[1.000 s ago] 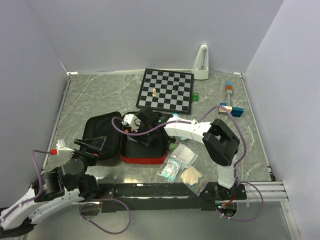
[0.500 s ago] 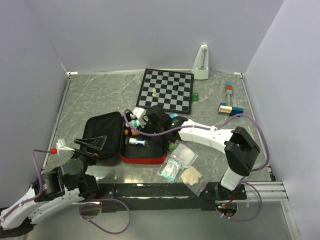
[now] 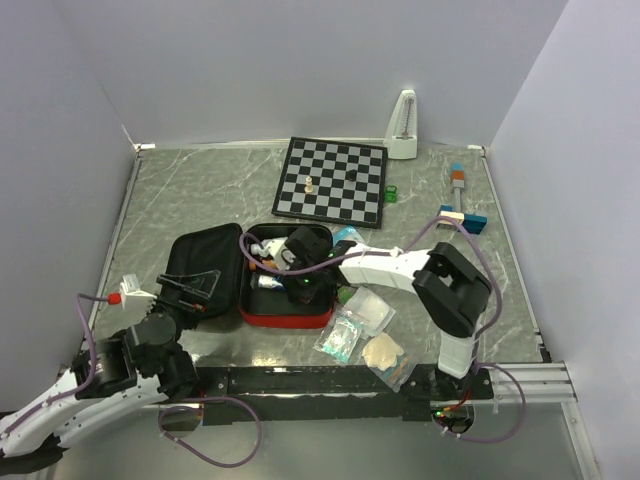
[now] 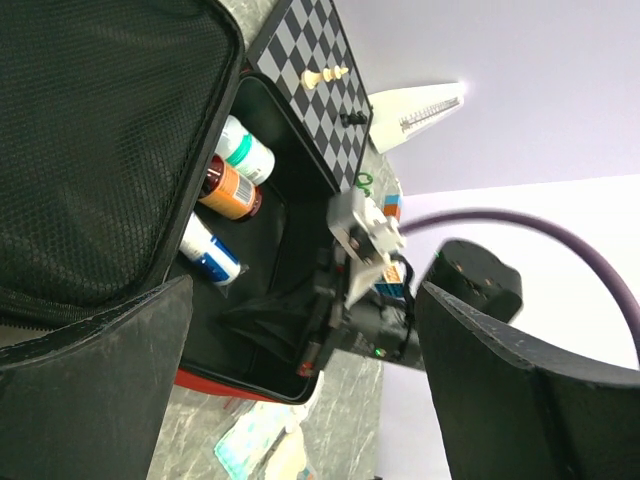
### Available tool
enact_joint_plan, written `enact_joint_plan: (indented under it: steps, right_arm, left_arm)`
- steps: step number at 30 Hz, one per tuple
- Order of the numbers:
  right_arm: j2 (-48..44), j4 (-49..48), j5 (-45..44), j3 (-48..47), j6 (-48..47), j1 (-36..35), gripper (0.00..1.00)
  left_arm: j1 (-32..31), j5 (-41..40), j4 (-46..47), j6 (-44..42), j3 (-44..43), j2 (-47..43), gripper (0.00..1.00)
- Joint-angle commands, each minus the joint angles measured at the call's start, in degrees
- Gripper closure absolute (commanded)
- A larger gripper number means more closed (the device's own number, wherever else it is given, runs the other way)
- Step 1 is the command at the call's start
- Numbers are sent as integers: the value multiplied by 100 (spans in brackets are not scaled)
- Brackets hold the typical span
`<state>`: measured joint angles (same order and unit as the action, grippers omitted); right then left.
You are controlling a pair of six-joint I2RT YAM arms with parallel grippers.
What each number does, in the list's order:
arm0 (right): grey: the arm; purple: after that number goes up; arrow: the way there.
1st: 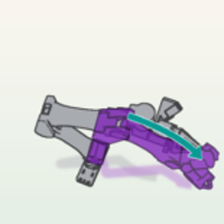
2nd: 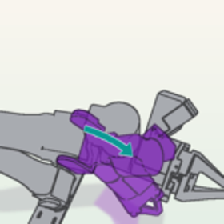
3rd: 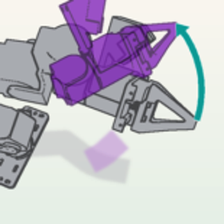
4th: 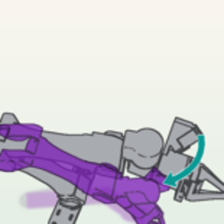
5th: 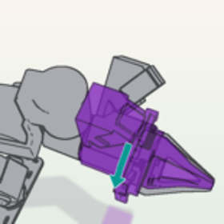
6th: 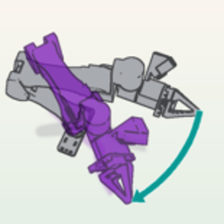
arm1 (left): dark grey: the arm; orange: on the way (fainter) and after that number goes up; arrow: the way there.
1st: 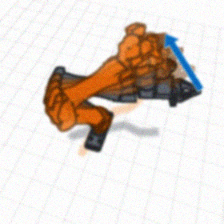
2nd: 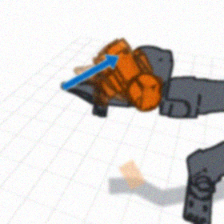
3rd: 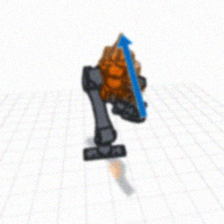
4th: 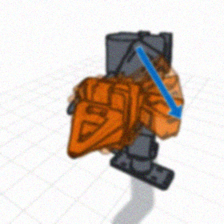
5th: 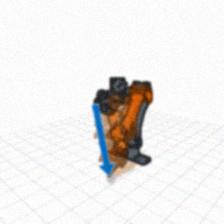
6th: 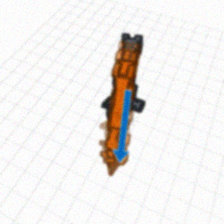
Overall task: Organize the medicine kit
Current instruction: Place the pill bottle in the medicine box.
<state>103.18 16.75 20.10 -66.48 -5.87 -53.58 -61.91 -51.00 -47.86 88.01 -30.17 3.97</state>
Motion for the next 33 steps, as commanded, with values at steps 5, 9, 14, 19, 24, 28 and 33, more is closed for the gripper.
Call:
enact_joint_plan:
  steps: [5,9,14,19,24,28,33]
  right_arm:
    - [563,-347,-102,-621,533,164,100]
    - [642,-532,-261,-814,824,278,100]
    - [344,-980,-279,-586,877,287,100]
    - [-507,-964,161,-244,640,156,99]
    - [-2297,-771,-820,380,1034,234,100]
    - [-3311,-508,-2279,750,1674,532,58]
    - [-3331,581,-1589,873,2870,2139,13]
  left_arm:
    - [-14,20,84,67,-6,183,4]
    - [-14,38,92,76,-6,271,4]
    - [-14,29,57,146,-24,385,4]
    - [-14,91,180,59,-6,351,4]
    - [-14,91,276,-47,-6,307,4]
    - [-14,29,399,-117,64,263,4]
    - [-14,55,628,-135,205,315,4]
